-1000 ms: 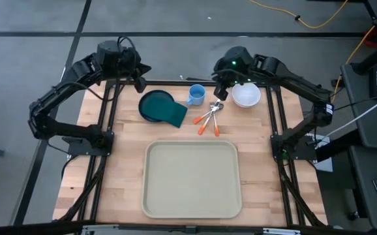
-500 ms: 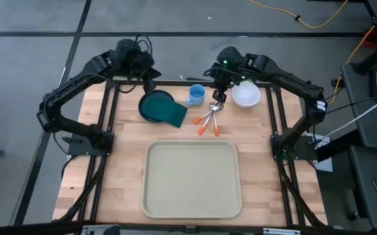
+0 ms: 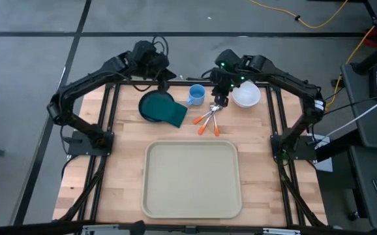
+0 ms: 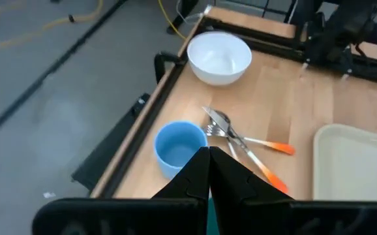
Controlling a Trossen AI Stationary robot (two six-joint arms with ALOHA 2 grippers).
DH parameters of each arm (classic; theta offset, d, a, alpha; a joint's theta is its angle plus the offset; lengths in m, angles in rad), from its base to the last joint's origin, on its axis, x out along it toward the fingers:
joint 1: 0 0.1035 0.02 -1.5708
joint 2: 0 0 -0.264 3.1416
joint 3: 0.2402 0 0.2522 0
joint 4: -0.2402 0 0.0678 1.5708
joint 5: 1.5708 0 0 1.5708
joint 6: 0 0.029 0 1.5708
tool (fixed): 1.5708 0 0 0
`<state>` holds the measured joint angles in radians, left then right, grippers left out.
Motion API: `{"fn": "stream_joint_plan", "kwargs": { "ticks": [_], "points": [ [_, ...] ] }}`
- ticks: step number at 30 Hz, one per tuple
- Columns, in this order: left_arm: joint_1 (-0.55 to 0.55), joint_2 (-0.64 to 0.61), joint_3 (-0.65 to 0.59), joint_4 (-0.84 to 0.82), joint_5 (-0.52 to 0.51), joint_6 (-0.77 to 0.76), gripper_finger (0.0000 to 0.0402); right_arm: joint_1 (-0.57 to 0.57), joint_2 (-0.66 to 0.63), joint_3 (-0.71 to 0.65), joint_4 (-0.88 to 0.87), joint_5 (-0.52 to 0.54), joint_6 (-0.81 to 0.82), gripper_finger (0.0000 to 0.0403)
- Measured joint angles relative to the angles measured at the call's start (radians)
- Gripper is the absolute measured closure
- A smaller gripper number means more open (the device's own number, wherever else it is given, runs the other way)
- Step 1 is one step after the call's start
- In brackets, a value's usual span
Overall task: Set up tray
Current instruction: Put the blue mug on the top left of the light brown serving tray
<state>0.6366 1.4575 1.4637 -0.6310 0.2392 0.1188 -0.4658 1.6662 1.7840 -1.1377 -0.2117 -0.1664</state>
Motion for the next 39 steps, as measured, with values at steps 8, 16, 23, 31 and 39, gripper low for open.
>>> {"fn": "stream_joint_plan", "kwargs": {
  "ticks": [8, 16, 23, 31, 39],
  "points": [
    [-0.041, 0.066, 0.000, 0.006, -0.001, -0.032, 0.0396, 0.001, -0.054, 0.000, 0.014, 0.034, -0.051, 0.0354],
    [-0.042, 0.071, 0.000, 0.039, 0.024, -0.055, 0.0396, 0.002, -0.132, 0.000, 0.036, -0.052, -0.092, 0.0393],
    [-0.045, 0.130, 0.000, 0.037, 0.011, -0.176, 0.0396, -0.002, -0.205, 0.000, 0.030, -0.049, -0.064, 0.0394],
    [-0.082, 0.256, 0.000, 0.040, 0.022, -0.262, 0.0376, -0.002, -0.291, 0.000, 0.027, -0.026, -0.049, 0.0399],
    [-0.108, 0.302, 0.000, 0.032, -0.011, -0.362, 0.0302, -0.002, -0.379, 0.000, 0.024, -0.025, -0.043, 0.0399]
  ]
}}
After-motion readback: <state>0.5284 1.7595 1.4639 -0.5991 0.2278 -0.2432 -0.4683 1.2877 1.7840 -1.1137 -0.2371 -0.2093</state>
